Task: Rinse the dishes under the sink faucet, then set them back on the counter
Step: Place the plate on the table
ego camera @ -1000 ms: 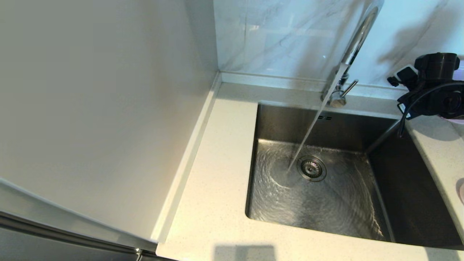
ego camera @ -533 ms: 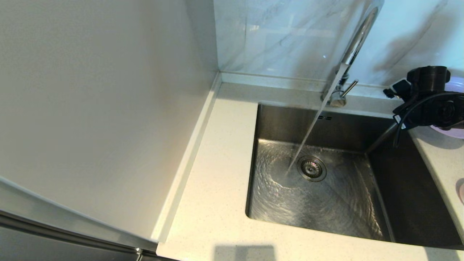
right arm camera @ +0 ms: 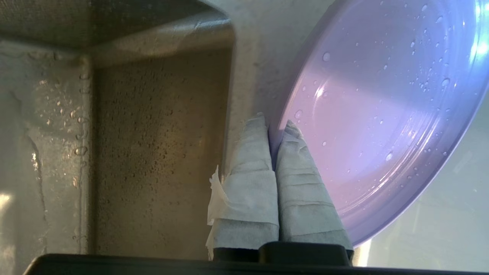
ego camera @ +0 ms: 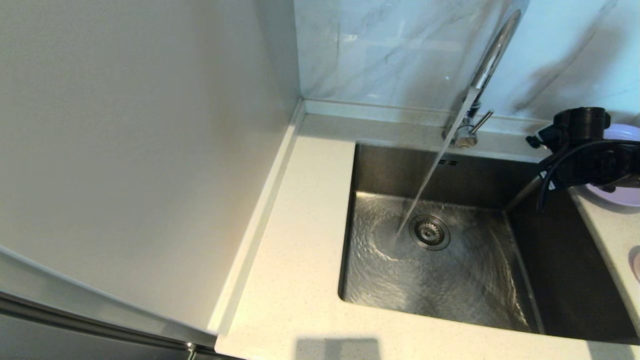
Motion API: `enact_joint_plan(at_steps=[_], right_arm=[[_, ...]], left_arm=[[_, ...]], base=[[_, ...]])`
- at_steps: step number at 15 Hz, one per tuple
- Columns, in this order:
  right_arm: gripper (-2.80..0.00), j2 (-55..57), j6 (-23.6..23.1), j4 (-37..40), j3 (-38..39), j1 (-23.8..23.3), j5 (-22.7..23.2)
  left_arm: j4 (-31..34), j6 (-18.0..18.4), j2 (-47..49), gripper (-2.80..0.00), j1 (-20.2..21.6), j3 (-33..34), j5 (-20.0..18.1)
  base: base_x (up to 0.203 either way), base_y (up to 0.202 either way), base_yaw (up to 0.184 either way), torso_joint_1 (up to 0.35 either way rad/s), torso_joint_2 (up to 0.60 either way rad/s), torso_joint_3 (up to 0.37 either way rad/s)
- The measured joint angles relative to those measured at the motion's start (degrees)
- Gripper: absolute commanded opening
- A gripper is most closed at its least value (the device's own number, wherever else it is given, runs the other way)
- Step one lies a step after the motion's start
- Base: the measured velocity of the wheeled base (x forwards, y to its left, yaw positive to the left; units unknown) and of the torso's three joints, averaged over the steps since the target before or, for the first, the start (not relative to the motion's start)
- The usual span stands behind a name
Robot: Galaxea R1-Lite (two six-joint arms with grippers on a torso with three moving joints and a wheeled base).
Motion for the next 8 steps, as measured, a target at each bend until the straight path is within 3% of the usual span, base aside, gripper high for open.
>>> enact_joint_plan(at_steps=[8], right_arm=[[-2.8,1.2,0.1,-0.2,-0.2,0.3,0.2]], left_arm=[[0.0,0.0,0.0,-2.8,0.0,0.0,0.0]], base=[[0.0,0.0,0.0,0.0,0.0,0.0]])
